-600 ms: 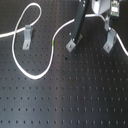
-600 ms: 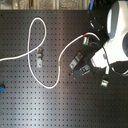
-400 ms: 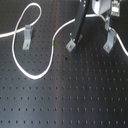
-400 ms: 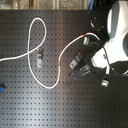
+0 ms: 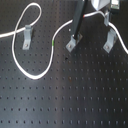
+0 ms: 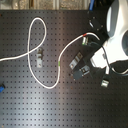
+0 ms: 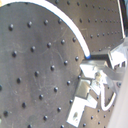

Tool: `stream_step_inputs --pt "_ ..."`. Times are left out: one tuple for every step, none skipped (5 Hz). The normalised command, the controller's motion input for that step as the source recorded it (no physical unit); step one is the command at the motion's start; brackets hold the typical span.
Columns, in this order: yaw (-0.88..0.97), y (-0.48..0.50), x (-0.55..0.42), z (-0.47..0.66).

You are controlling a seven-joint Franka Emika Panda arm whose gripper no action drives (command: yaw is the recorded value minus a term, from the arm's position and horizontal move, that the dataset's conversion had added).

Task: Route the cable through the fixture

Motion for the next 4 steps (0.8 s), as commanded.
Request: stream_step_inputs --pt "0.14 0.355 -0.165 -0.03" --pt "0.23 0.33 -0.093 -0.03" --pt "0.0 0.0 0.0 0.03" --pt "0.0 -0.011 0.15 0.34"
